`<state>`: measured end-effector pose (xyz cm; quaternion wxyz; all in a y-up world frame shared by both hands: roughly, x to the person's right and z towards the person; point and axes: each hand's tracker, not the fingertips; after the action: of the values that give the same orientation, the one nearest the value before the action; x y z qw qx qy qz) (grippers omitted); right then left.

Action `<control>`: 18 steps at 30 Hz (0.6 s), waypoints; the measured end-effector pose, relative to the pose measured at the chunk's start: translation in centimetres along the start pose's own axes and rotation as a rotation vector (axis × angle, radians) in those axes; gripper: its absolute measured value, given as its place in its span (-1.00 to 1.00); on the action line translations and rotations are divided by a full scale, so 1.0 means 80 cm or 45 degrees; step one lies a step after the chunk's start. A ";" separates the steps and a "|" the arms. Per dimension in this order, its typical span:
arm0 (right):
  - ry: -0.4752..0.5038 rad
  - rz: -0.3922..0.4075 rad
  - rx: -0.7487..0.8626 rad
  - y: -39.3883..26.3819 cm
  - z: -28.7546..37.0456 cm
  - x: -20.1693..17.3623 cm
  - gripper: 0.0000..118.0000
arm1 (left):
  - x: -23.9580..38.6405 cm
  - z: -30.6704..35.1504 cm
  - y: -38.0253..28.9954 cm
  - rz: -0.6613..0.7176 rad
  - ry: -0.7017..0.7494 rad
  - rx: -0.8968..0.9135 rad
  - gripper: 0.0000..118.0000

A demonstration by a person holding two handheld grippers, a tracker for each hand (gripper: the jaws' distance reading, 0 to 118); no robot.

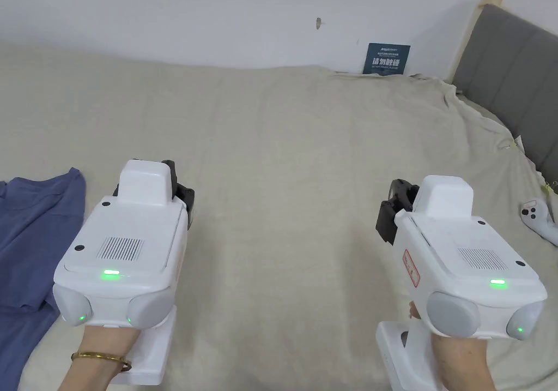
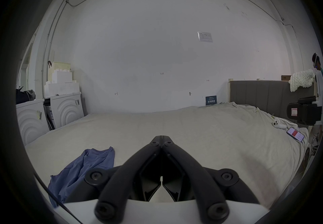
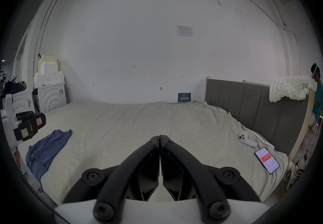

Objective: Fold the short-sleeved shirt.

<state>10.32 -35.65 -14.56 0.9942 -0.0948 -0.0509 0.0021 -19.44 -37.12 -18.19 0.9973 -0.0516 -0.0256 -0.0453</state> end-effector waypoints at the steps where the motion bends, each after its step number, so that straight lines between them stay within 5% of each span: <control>1: 0.001 0.001 0.001 0.000 0.000 0.000 -1.00 | 0.001 0.002 0.001 0.002 0.001 0.002 -1.00; 18: -0.001 0.032 0.028 0.007 0.005 -0.001 -1.00 | 0.006 0.004 0.007 -0.004 -0.006 0.008 -1.00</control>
<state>10.23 -35.06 -14.27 0.9951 -0.0844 -0.0502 0.0153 -18.94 -36.56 -17.91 0.9973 -0.0487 -0.0283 -0.0465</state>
